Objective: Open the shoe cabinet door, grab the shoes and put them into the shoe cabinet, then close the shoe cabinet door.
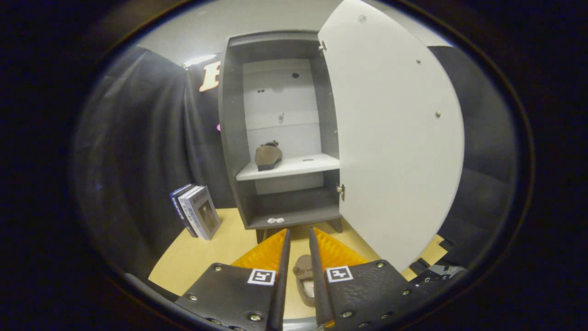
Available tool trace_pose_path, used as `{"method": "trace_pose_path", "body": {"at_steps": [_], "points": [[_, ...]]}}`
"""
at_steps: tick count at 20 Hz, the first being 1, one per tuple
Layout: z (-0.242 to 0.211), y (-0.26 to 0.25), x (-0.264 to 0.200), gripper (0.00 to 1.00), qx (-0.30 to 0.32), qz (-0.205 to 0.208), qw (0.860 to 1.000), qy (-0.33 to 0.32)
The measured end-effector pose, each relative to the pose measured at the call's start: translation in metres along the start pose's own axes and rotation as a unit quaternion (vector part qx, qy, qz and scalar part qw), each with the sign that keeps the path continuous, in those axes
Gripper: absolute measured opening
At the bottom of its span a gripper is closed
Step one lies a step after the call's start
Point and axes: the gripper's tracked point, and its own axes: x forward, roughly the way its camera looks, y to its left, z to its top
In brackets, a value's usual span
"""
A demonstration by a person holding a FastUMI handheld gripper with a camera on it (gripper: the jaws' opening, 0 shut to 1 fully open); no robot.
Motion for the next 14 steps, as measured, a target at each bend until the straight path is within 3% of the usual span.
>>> {"method": "trace_pose_path", "body": {"at_steps": [10,14], "points": [[-0.162,-0.008,0.072,0.26,-0.019,0.016,0.995,0.093],[-0.207,-0.007,0.088,0.26,-0.017,0.025,0.991,0.134]]}}
